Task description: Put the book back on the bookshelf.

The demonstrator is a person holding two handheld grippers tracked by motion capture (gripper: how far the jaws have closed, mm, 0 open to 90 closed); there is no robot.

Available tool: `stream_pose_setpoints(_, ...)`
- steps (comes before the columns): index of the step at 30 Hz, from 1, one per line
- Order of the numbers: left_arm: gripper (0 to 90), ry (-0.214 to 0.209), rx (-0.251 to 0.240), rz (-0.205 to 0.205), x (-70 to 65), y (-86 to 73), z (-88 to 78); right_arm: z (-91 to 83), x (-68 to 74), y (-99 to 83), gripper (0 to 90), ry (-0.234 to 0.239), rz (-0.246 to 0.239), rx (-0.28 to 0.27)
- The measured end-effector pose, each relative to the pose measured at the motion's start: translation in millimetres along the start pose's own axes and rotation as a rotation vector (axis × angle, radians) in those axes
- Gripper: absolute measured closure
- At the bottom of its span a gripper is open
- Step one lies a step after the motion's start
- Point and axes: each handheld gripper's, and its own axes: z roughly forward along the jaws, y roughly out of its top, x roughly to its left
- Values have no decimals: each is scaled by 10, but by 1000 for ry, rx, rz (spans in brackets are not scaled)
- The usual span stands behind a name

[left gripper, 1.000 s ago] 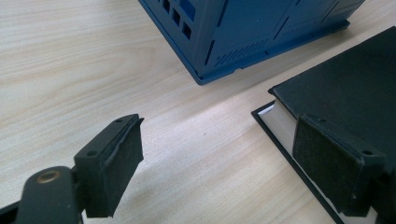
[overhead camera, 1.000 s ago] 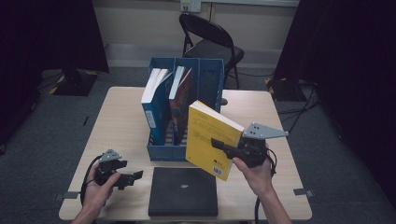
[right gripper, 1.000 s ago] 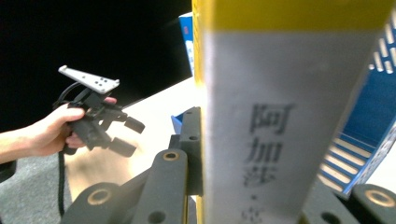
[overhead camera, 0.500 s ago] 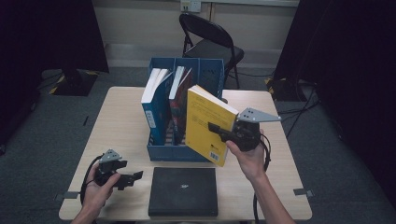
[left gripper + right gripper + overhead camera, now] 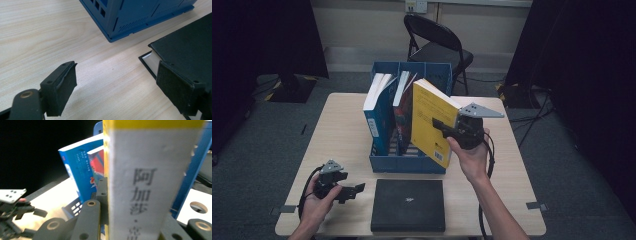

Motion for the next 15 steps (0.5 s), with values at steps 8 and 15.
stream_pose_setpoints(8, 163, 0, 7, -1, -9, 2, 14, 226, 50, 154, 756, -71, -5, 10)
stream_pose_setpoints(15, 163, -7, 10, -1, -1, -2, 10, 457, 129, 219, 757, -155, 9, 16)
